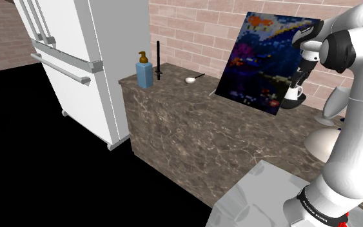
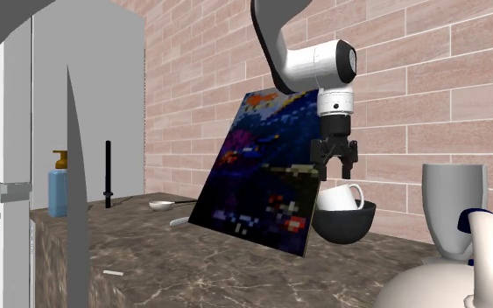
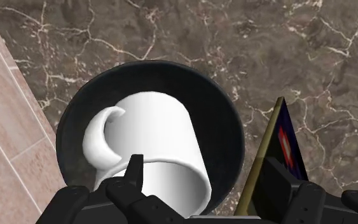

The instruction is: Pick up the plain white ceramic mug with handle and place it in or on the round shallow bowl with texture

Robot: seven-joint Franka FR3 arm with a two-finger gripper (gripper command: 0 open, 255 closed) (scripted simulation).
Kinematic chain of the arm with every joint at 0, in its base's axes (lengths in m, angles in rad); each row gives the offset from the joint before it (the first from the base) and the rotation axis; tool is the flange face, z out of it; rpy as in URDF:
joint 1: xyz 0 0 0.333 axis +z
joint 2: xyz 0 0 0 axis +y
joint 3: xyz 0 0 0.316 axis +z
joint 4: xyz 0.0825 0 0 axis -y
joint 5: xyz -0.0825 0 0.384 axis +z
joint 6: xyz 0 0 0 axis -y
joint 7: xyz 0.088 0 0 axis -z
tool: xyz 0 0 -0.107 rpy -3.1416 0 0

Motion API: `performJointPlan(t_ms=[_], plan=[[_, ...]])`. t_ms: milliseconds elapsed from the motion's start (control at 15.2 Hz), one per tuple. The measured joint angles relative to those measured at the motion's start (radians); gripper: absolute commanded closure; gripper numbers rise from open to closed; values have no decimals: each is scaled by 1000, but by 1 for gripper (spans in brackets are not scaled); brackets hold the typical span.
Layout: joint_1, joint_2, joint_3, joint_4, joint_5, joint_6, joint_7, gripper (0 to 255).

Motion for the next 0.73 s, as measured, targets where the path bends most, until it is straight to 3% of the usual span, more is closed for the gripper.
performJointPlan(t_ms=[198,462,726], plan=[[-2,1,0,15,-1,-15,2,0],[-9,-13,-9,96,-16,-102,14,0],[-9,-17,-11,107,-20,-116,17,0]])
